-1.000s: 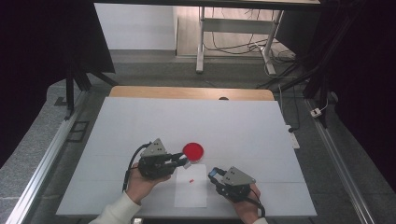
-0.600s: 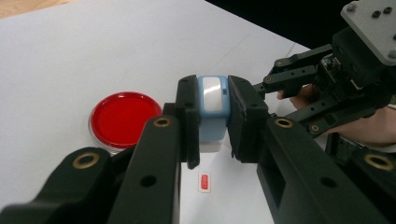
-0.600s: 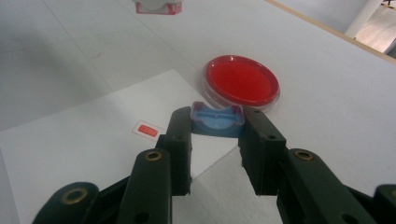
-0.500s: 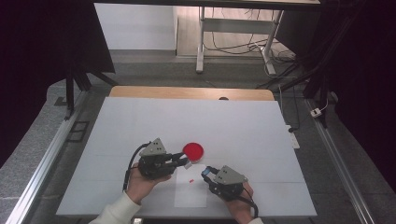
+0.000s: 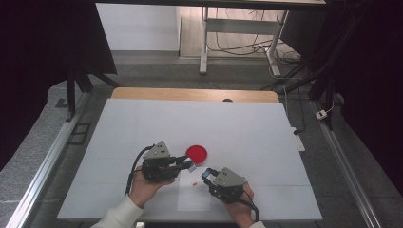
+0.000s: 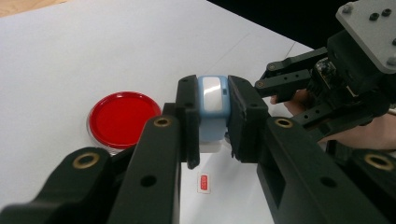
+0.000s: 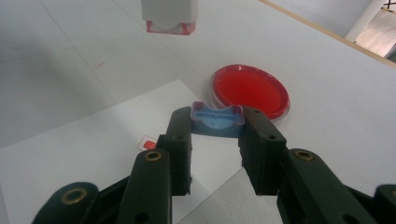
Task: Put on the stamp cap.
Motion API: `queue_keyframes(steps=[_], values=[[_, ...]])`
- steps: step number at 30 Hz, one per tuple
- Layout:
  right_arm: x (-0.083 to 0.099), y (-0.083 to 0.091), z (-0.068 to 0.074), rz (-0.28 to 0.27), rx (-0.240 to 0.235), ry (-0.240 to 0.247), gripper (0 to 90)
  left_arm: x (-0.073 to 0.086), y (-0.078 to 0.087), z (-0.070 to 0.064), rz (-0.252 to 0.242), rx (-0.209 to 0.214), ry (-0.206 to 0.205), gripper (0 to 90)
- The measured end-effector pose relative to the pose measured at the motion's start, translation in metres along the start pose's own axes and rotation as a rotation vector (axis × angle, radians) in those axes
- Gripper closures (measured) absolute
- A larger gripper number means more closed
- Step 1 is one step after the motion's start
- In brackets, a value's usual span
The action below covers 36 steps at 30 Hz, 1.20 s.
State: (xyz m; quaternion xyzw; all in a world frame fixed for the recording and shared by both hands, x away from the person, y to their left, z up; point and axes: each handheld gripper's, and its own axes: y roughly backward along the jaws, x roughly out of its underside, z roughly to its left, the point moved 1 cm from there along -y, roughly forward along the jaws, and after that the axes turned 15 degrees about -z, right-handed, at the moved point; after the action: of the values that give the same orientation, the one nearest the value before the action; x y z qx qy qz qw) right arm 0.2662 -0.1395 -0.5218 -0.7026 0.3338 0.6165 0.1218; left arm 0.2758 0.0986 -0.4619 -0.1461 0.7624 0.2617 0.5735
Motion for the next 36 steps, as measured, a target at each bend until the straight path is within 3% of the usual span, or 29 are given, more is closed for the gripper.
queue_keyframes(steps=[12, 26, 36], values=[[-0.002, -0.006, 0.004, -0.006, 0.013, 0.01, 64.6, 0.001, -0.006, -0.004, 0.016, -0.001, 0.002, 74.6], [-0.004, -0.009, 0.009, -0.009, 0.019, 0.024, 64.7, 0.002, -0.015, -0.01, -0.022, -0.019, 0.016, 74.8], [-0.005, -0.011, 0.011, -0.021, 0.028, 0.01, 64.6, 0.007, -0.022, -0.011, -0.012, -0.022, 0.022, 74.8]])
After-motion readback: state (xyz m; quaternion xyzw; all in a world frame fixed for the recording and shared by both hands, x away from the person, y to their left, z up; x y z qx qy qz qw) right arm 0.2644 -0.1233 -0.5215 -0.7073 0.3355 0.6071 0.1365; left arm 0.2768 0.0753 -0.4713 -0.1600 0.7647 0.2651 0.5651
